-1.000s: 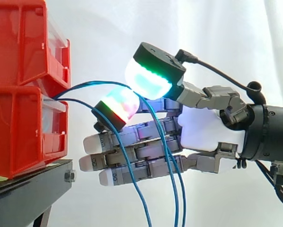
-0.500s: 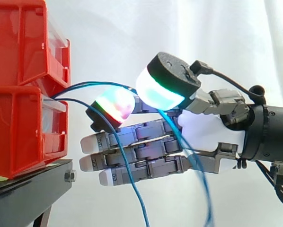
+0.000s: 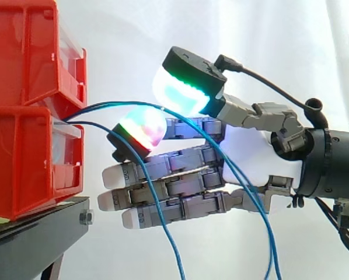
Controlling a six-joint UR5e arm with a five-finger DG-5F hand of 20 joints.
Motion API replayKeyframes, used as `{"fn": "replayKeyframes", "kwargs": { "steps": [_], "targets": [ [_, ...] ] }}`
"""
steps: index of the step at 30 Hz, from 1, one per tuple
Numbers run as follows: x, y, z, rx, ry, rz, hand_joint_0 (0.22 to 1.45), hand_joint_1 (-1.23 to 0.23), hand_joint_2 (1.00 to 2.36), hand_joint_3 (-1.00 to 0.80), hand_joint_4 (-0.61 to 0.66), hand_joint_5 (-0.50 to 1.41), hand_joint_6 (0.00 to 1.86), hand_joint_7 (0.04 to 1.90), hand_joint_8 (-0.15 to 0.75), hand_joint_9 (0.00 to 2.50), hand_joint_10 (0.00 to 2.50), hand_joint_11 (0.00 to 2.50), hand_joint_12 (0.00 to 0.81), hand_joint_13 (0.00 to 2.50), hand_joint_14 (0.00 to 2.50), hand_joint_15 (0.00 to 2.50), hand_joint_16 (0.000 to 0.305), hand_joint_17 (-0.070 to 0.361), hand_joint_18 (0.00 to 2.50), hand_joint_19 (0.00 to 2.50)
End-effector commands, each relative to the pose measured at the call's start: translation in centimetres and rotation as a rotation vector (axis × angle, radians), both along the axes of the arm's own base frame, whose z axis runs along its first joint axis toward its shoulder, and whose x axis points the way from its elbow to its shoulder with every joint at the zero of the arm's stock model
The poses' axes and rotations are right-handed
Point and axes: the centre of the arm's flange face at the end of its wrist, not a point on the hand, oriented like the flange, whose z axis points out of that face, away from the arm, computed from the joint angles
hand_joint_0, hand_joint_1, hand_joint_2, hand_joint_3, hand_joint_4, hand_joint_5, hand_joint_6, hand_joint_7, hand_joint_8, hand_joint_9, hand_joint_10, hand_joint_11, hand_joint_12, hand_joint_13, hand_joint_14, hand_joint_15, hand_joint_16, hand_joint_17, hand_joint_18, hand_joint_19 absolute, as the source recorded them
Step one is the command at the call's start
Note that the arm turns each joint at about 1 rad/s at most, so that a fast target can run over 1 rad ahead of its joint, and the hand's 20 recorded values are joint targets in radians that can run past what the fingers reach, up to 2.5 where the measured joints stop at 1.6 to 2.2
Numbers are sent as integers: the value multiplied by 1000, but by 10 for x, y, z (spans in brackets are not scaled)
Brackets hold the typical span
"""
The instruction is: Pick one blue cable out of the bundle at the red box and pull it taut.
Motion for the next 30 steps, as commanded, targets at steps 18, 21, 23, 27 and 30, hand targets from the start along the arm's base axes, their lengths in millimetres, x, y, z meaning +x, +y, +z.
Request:
{"fn": "replayKeyframes", "kwargs": {
  "steps": [18,21,23,27,30],
  "targets": [
    [0,1,0,0,1,1,746,-914,1001,-484,47,-177,899,864,333,640,8,395,371,281,1,57,53,119,356,19],
    [0,1,-1,0,2,1,772,-903,1000,-500,9,-176,888,861,328,636,7,390,371,282,0,51,53,118,357,7],
    [0,1,-1,1,2,1,779,-892,1000,-500,15,-176,886,838,328,637,8,397,371,283,0,43,53,118,363,0],
    [0,1,0,1,0,1,733,-904,1000,-500,98,-171,869,839,325,637,8,391,370,282,1,54,52,118,367,9],
    [0,1,0,1,0,1,599,-916,1000,-500,120,-170,871,903,331,629,10,393,372,266,2,67,53,118,339,33]
  ]
}}
